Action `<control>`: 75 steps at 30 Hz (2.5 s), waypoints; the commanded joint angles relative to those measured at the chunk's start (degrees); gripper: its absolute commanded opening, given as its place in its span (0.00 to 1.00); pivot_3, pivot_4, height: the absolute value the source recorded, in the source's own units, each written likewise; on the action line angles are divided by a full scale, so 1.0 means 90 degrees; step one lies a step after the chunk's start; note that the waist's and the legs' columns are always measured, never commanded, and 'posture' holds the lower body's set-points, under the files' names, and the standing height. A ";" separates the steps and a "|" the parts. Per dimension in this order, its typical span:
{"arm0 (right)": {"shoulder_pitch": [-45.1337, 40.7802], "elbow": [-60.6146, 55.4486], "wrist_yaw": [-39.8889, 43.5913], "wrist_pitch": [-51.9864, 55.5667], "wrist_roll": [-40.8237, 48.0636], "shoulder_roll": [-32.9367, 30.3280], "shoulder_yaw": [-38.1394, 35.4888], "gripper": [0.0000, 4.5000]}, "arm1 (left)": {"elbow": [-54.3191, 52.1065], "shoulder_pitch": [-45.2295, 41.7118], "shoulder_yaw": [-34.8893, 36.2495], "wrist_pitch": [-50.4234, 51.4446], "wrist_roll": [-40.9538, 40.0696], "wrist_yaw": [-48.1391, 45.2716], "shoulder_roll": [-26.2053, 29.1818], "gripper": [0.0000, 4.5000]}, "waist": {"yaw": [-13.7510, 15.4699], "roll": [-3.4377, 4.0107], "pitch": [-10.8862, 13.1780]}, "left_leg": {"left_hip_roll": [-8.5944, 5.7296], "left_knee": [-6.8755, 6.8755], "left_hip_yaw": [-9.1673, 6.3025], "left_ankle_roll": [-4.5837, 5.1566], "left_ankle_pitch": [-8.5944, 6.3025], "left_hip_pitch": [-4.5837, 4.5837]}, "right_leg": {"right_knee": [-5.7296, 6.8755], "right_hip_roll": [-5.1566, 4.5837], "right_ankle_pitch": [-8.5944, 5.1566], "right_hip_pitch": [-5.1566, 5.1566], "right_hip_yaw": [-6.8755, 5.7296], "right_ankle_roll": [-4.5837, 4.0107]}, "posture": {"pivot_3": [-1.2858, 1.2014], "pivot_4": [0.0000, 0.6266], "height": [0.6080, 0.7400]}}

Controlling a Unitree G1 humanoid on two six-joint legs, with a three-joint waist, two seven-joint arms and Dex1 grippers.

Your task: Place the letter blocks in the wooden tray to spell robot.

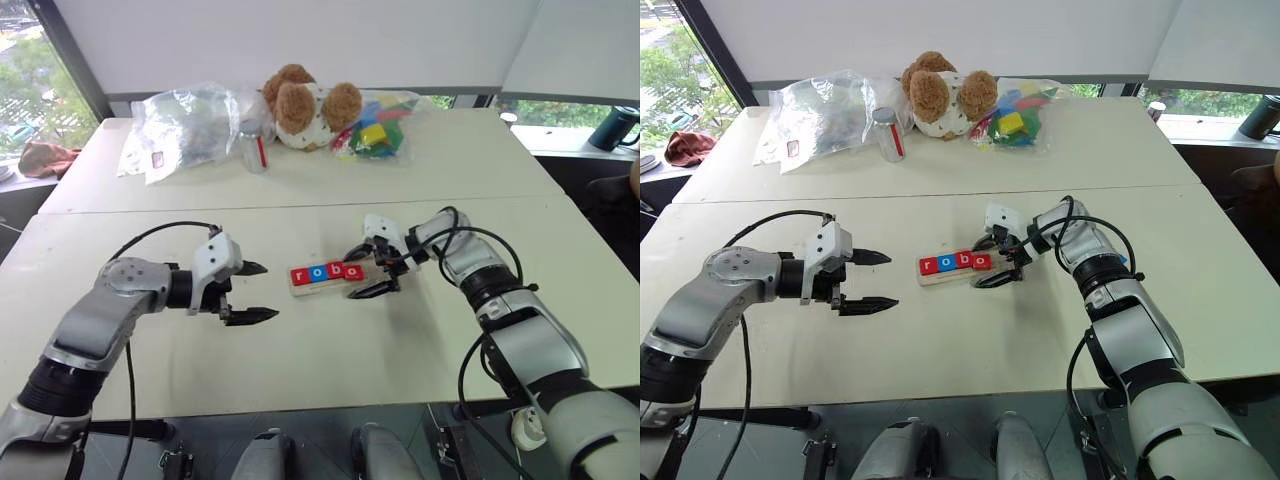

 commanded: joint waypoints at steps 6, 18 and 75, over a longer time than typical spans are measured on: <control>-0.0155 -0.0453 -0.0067 -0.0066 0.0052 -0.0250 -0.0320 0.99 | -0.0061 -0.0078 0.0110 -0.0048 -0.0078 -0.0015 -0.0037 1.00 | 0.0000 0.0000 0.0000 | 0.0000 0.0000 0.0000 0.0000 0.0000 0.0000 | 0.0000 -0.0001 0.0000 0.0000 0.0000 0.0000 | 0.52 0.24 1.00; -0.0447 0.0589 -0.0697 -0.0989 -0.0566 -0.0110 -0.0152 0.99 | -0.0100 -0.0018 0.0132 -0.0022 -0.0079 0.0019 -0.0048 1.00 | -0.0008 0.0000 0.0000 | 0.0000 0.0000 0.0001 0.0000 0.0000 0.0000 | 0.0000 0.0000 0.0000 0.0000 0.0000 0.0000 | 0.52 0.24 1.00; -0.1438 0.1988 -0.2192 -0.2322 -0.1706 -0.0135 0.0013 0.99 | -0.0231 0.0026 0.0134 0.0077 -0.0148 0.0164 -0.0119 1.00 | -0.0011 0.0002 0.0001 | -0.0001 -0.0002 0.0001 -0.0004 0.0002 0.0000 | -0.0001 0.0001 0.0000 -0.0001 0.0001 0.0000 | 0.52 0.24 1.00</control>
